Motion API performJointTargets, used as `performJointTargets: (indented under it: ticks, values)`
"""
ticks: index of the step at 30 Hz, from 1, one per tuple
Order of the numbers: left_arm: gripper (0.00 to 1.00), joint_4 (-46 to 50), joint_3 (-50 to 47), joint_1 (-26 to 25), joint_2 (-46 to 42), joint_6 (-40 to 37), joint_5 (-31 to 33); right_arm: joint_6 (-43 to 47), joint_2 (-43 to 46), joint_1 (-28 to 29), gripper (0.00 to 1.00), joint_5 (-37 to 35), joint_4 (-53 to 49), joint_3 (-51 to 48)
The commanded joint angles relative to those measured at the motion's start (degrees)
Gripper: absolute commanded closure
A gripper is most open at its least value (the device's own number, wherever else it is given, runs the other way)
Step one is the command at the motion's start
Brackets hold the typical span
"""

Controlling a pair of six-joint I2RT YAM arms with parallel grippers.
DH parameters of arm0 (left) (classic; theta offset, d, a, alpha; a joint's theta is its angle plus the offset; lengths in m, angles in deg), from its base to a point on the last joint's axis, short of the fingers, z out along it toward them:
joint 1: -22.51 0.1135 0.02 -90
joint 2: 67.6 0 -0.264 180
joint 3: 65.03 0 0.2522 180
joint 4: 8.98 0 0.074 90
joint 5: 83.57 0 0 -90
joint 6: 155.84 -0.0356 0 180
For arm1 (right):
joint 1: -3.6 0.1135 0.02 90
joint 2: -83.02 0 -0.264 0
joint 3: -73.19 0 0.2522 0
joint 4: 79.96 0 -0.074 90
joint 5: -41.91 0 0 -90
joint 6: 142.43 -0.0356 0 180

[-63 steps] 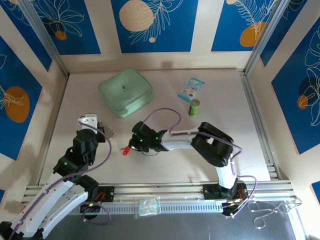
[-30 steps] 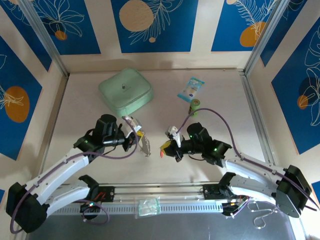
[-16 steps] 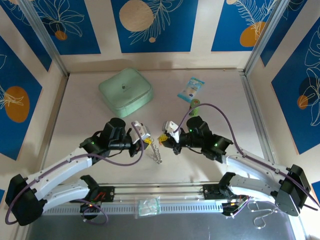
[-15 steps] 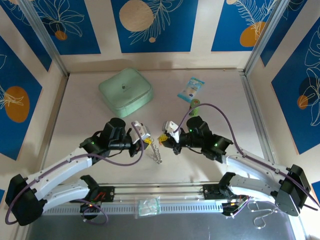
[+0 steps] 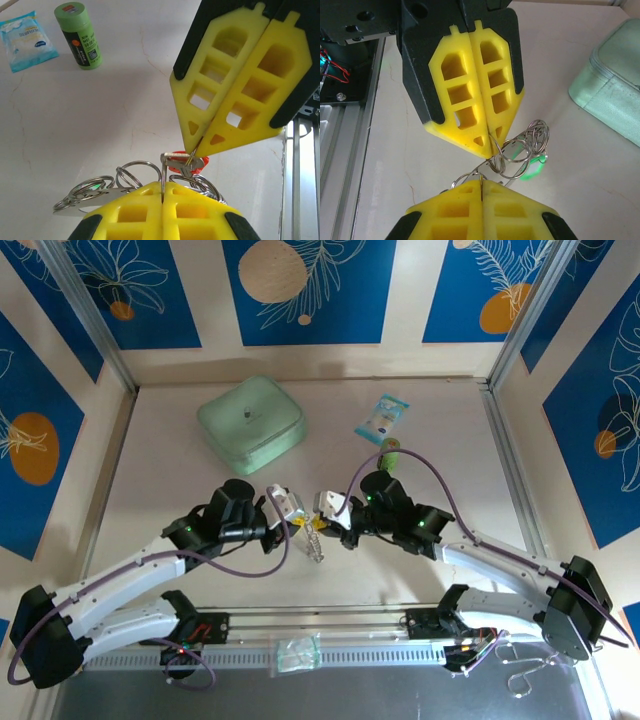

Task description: Put the keys on the keyring

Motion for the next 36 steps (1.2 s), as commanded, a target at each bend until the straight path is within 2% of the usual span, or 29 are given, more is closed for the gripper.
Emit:
performJointTargets:
  ticks: [1, 20, 28, 36]
  values:
    - [1.00, -2.2, -0.6, -0.7, -0.7, -0.6, 0.2, 0.4, 0.0, 0.4, 1.00, 0.2, 2.9, 1.5]
    - [1.00, -2.7, -0.7, -0.8, -0.4, -0.5, -0.7, -1.7, -1.2, 0.5, 1.00, -4.7, 5.7, 1.4]
    - [1.00, -2.5, -1.3, -0.8, -0.5, -0.7, -0.6, -6.7, -1.3, -0.6, 1.00, -8.7, 5.8, 2.1]
    - [1.00, -2.2, -1.2, -1.4, -0.4, -3.6, 1.3, -15.9, -0.9, -1.4, 1.00, -7.0, 7.0, 1.5]
